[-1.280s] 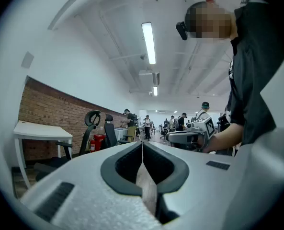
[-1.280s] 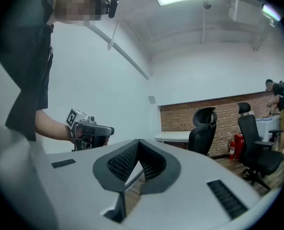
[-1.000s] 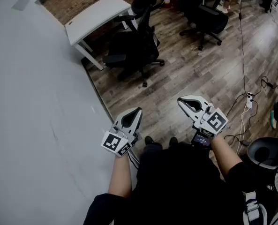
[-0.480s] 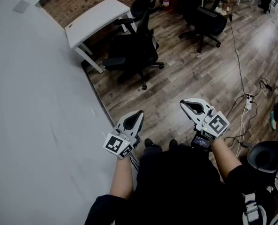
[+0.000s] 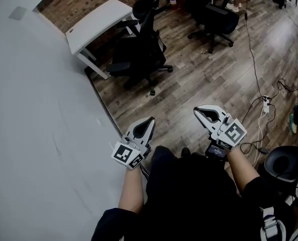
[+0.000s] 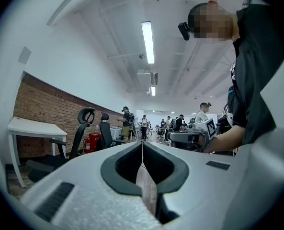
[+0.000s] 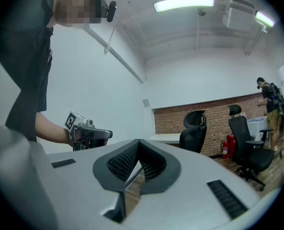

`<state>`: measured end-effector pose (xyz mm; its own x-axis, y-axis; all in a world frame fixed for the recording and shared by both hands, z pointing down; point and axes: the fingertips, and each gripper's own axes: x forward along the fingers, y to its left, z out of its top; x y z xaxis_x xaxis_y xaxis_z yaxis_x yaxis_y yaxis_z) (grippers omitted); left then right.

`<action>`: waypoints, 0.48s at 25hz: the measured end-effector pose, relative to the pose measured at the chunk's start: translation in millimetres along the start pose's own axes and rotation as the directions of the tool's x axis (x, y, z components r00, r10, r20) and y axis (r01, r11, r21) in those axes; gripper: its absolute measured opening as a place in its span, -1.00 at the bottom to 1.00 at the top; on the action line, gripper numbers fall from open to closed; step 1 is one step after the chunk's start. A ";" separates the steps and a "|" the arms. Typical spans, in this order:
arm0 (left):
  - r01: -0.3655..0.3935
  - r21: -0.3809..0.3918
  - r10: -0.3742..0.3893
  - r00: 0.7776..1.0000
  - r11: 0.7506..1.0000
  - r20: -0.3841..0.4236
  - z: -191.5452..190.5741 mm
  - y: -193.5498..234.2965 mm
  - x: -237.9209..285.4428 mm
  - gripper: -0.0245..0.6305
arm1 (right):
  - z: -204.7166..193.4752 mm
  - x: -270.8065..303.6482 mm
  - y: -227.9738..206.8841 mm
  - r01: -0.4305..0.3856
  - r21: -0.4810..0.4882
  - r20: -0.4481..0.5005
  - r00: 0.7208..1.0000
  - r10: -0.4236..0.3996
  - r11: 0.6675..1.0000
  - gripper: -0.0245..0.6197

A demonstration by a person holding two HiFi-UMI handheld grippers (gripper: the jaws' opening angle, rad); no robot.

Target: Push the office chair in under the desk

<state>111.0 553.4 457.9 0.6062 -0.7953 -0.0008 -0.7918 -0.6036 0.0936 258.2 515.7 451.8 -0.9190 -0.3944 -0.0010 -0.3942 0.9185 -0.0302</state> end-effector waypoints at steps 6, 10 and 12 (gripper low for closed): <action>0.039 -0.009 -0.039 0.999 0.999 -0.027 -11.2 -9.8 12.9 -0.88 | -4.3 -15.4 -13.1 0.044 0.015 0.011 0.999 -0.045 0.999 -0.90; 0.060 -0.007 -0.060 0.998 0.998 -0.024 -9.7 -3.8 28.7 -0.88 | -11.8 -16.3 -23.2 0.057 0.021 -0.009 0.998 -0.057 0.998 -0.90; 0.066 -0.017 -0.067 0.997 0.998 -0.025 -13.4 1.6 37.3 -0.88 | -15.5 -15.3 -30.2 0.065 0.025 -0.021 0.998 -0.064 0.998 -0.90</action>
<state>133.4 523.4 471.4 0.6594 -0.7516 0.0177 -0.7484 -0.6540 0.1103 284.0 494.5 468.3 -0.8918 -0.4519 0.0222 -0.4524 0.8901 -0.0557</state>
